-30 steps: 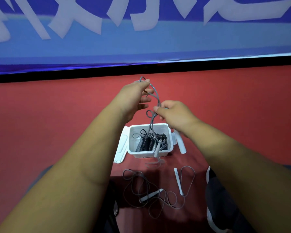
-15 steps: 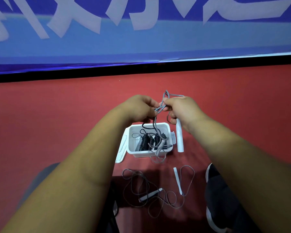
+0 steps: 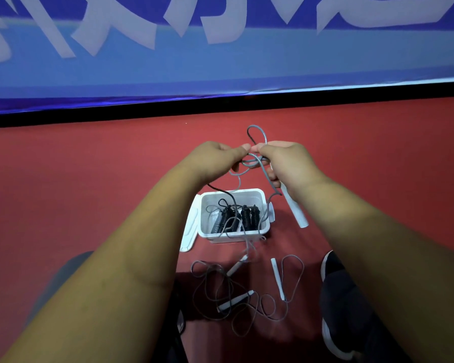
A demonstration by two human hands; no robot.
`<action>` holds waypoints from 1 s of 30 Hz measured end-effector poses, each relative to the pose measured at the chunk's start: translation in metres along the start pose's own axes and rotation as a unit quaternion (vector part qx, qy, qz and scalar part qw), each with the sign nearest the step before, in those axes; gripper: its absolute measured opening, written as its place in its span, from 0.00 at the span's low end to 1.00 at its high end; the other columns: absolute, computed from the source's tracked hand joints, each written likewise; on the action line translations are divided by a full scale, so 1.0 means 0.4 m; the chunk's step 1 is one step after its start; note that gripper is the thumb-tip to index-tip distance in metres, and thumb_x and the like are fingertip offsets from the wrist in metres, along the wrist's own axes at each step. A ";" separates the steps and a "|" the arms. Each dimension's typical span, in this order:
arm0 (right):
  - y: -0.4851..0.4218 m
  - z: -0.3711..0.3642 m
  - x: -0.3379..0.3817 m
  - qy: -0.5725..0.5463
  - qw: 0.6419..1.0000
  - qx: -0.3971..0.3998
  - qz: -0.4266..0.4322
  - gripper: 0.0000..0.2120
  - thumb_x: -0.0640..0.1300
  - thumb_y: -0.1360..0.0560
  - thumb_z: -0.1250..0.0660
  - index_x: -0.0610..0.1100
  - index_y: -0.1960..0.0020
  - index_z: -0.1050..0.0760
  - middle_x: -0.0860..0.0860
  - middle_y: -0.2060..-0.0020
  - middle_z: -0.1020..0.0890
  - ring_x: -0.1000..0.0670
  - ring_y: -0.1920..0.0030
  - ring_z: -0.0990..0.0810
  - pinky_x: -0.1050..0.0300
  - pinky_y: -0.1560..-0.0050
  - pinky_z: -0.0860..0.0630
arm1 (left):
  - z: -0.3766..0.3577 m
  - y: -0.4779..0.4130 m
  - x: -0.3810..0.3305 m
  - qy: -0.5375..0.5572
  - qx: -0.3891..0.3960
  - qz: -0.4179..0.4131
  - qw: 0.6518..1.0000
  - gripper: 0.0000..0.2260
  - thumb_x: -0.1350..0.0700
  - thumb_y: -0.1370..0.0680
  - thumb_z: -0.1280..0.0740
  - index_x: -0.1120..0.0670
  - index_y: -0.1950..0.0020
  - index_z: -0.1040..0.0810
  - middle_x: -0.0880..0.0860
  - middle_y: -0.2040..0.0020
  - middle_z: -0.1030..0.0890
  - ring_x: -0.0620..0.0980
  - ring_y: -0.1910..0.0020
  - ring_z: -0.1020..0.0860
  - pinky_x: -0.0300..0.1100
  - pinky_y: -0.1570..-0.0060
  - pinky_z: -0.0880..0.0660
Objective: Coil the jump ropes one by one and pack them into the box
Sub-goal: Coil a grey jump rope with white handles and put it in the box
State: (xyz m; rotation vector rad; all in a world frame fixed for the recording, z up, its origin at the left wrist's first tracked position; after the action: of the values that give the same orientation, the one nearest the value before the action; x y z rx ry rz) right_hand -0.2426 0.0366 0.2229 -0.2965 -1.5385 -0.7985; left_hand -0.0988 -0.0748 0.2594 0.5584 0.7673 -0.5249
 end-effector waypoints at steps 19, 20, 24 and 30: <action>0.010 -0.035 0.003 0.055 0.993 0.103 -0.019 0.15 0.57 0.20 0.29 0.45 0.47 0.16 0.48 0.58 0.11 0.52 0.71 0.34 0.60 0.71 0.37 | -0.029 0.013 -0.006 0.232 0.017 0.052 0.971 0.09 0.51 0.11 0.47 0.53 0.46 0.32 0.56 0.68 0.17 0.62 0.61 0.13 0.52 0.52 0.20; 0.011 -0.037 0.002 0.076 0.990 0.115 -0.028 0.17 0.59 0.20 0.30 0.45 0.46 0.15 0.49 0.57 0.11 0.53 0.71 0.34 0.60 0.72 0.36 | -0.027 0.012 -0.005 0.239 0.010 0.054 0.969 0.10 0.50 0.11 0.48 0.53 0.46 0.32 0.56 0.67 0.17 0.62 0.62 0.14 0.56 0.51 0.19; 0.025 -0.040 0.006 0.183 0.969 0.165 -0.027 0.17 0.59 0.21 0.28 0.45 0.49 0.14 0.53 0.63 0.15 0.55 0.74 0.35 0.61 0.72 0.38 | -0.010 0.001 0.012 0.271 -0.049 0.072 0.959 0.10 0.49 0.12 0.48 0.51 0.44 0.31 0.62 0.53 0.17 0.61 0.66 0.14 0.61 0.53 0.17; -0.005 0.006 -0.028 0.259 0.958 0.102 -0.063 0.06 0.44 0.22 0.26 0.41 0.52 0.16 0.46 0.68 0.25 0.49 0.73 0.34 0.59 0.73 0.35 | 0.023 -0.013 0.009 0.354 -0.114 0.051 0.927 0.09 0.52 0.12 0.48 0.51 0.45 0.30 0.55 0.53 0.15 0.55 0.59 0.13 0.51 0.51 0.19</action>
State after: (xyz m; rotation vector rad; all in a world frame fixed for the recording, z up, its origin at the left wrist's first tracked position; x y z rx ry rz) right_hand -0.2440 0.0399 0.2118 0.1594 -1.1343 -0.7348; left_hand -0.0954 -0.0853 0.2608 0.5670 1.4593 -0.1153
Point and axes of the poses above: each hand's wrist, its own y-axis away from the middle knuckle, its own z-axis out of the back of the hand, x = y × z, the point moved 6 cm from there along -y, towards the middle knuckle
